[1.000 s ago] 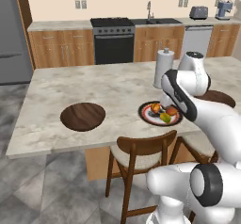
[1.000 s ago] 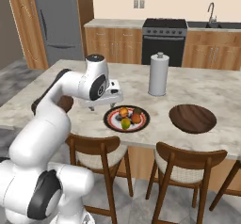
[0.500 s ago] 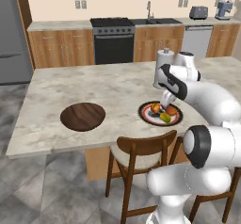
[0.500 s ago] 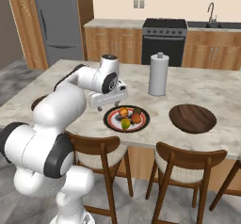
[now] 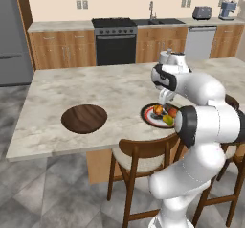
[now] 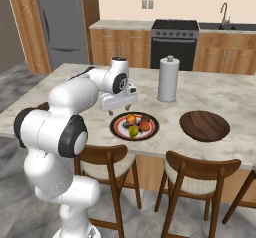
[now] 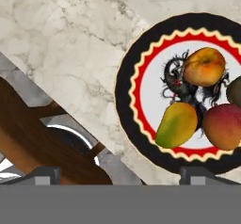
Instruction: Take the fruits from the plate on the dining counter and place two fruits in each bowl.
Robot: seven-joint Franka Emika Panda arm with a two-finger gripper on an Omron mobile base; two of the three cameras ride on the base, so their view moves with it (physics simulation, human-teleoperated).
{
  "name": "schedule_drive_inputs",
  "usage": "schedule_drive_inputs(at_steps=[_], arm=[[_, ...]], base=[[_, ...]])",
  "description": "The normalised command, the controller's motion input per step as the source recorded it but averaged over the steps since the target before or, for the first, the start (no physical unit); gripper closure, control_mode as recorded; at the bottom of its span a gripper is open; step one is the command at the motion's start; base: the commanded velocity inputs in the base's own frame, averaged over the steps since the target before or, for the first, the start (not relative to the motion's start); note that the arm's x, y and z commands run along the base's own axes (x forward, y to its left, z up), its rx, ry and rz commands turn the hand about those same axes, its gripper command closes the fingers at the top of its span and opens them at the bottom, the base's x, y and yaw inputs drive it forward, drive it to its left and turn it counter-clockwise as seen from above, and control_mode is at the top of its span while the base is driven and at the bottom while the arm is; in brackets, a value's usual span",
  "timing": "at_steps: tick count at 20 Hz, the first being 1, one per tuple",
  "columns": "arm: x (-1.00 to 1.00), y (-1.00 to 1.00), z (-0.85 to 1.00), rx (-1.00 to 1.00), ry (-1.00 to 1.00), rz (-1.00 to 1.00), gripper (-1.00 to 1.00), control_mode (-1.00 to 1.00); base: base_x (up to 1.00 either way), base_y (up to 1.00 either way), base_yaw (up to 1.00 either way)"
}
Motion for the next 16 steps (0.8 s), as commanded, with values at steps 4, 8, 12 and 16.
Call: schedule_drive_inputs(at_steps=[4, 8, 12, 16], arm=[[0.36, 0.00, -0.39, -0.06, 0.00, 0.00, -1.00, -1.00], [0.45, 0.00, -0.35, -0.08, 0.00, 0.00, -1.00, -1.00], [0.30, 0.00, -0.35, -0.03, 0.00, 0.00, -1.00, -1.00], [0.35, 0.00, -0.33, -0.03, 0.00, 0.00, -1.00, -1.00]], base=[[0.00, 0.00, 0.00], [0.00, 0.00, 0.00], [0.00, 0.00, 0.00], [0.00, 0.00, 0.00]])
